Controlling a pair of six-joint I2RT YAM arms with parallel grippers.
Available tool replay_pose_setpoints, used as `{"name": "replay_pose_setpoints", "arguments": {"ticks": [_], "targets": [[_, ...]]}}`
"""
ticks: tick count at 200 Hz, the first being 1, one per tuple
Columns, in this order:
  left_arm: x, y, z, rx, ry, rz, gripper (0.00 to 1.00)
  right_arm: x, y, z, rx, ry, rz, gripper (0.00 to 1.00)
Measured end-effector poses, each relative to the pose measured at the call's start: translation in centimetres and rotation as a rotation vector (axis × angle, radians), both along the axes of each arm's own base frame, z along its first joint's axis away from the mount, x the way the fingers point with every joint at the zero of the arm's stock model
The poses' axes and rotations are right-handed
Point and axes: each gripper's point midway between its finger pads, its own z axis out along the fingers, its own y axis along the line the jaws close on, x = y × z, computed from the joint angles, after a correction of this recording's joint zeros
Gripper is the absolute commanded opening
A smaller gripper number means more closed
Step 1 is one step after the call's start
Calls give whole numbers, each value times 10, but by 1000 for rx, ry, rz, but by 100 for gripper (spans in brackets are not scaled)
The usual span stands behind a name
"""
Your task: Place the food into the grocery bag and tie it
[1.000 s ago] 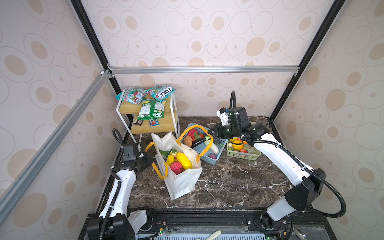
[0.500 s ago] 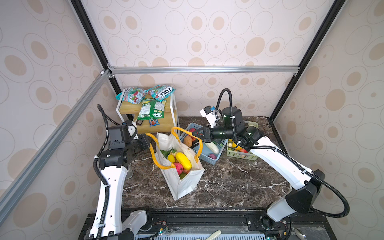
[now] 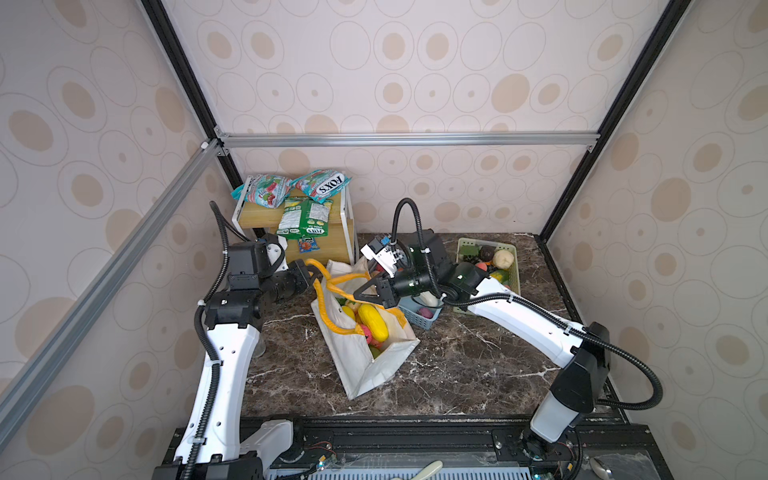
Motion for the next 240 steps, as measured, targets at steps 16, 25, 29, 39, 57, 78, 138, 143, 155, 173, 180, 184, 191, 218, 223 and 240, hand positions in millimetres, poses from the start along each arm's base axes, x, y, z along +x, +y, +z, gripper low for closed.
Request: {"name": "replay_pose_setpoints", "arguments": {"ticks": [16,25,29,39,57,78,138,143,155,173,180,184,191,218,223,240], "targets": [[11,-4,-6,5,34,-1,0,-8,7,-5,-3,14,33,0],[16,-8,-9,12,47,-4,0,-10,13,-7,-6,17,44,0],[18,-9,-11,15,53,-6,0,-11,15,-7,-6,17,47,0],[19,-12,-14,21,63,-11,1,-7,24,-9,-14,15,33,0],[17,-10,-16,42,83,-1,2,4,34,-18,-45,17,-25,0],[12,1,-11,116,96,23,0,22,34,-37,-103,18,-124,0],[-5,21,-14,296,167,19,0,57,35,-67,-209,19,-291,0],[-6,21,-15,303,173,19,0,59,36,-71,-220,21,-295,0],[-9,20,-17,305,185,8,0,60,39,-78,-238,24,-294,0],[-7,10,-13,263,162,-26,0,59,41,-81,-251,27,-285,0],[-7,7,-10,244,149,-36,0,59,42,-80,-252,26,-282,0],[-7,5,-9,236,143,-40,1,58,42,-78,-251,26,-281,0],[-8,3,-6,221,136,-46,3,58,42,-76,-248,23,-279,0],[-12,-8,-1,145,103,-66,2,58,44,-67,-235,12,-271,0],[-13,-12,-1,122,97,-73,2,57,44,-66,-232,13,-266,0],[-13,-19,-5,58,96,-77,5,53,50,-63,-201,34,-239,0]]}}
